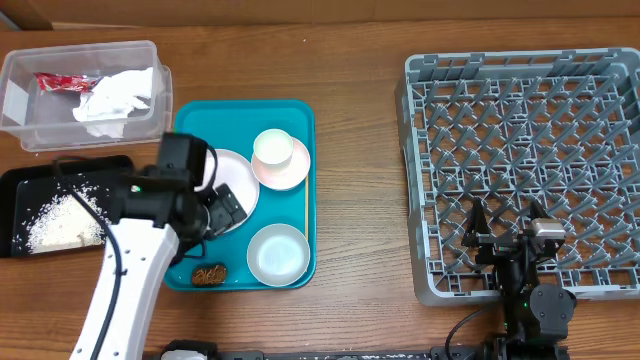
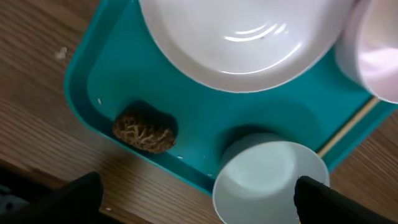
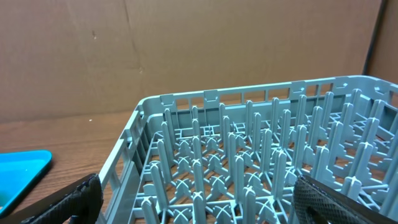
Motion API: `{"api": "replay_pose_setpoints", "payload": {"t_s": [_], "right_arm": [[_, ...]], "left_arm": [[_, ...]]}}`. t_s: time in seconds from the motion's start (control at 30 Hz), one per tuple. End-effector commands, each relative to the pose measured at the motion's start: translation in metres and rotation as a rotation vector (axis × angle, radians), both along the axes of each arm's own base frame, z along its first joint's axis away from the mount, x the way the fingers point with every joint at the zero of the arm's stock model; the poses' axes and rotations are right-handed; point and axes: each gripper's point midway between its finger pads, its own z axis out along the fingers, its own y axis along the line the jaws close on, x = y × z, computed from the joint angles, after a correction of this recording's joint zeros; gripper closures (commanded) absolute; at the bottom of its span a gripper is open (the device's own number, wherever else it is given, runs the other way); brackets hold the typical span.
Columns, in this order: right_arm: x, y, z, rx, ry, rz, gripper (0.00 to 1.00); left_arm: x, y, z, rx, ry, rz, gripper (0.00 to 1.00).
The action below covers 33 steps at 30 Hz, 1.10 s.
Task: Sort waste into correct bins and load items into the dishwasher
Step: 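Move the left gripper down to the brown cookie and grasp it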
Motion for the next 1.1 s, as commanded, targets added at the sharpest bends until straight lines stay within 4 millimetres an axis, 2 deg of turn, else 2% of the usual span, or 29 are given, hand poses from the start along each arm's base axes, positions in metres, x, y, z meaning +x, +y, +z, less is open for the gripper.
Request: {"api": "replay_pose_setpoints", "payload": {"t_s": [0.0,0.13,0.23,0.3,0.33,0.53,0.67,0.8,1.07], "right_arm": [[0.000,-0.002,-0.001,-0.001,-0.006,-0.011,0.00],[0.000,-0.002,-0.001,-0.001,-0.006,-0.011,0.00],[0.000,-0.002,-0.001,-0.001,-0.006,-0.011,0.00],[0.000,-0.002,-0.001,-0.001,-0.006,-0.011,0.00],[0.000,-0.002,-0.001,-0.001,-0.006,-0.011,0.00],[0.000,-0.002,-0.001,-0.001,-0.006,-0.011,0.00],[0.000,-0.002,-0.001,-0.001,-0.006,-0.011,0.00],[0.000,-0.002,-0.001,-0.001,-0.006,-0.011,0.00],[0.000,-0.002,-0.001,-0.001,-0.006,-0.011,0.00]], "left_arm": [[-0.011,0.016,-0.016,0.050,0.021,0.177,0.00],[-0.032,0.031,-0.036,0.062,0.084,0.377,0.00],[-0.050,0.031,-0.054,0.014,0.146,0.550,0.00],[-0.062,0.025,-0.079,-0.064,0.192,0.683,0.00],[-0.062,0.024,-0.084,-0.075,0.187,0.687,0.00],[-0.050,0.024,-0.106,-0.104,0.111,0.686,0.16],[-0.057,0.024,-0.119,-0.103,0.122,0.734,0.21],[-0.053,0.029,-0.126,-0.082,0.093,0.735,0.28],[-0.049,0.027,-0.128,-0.094,0.088,0.728,0.37]]}}
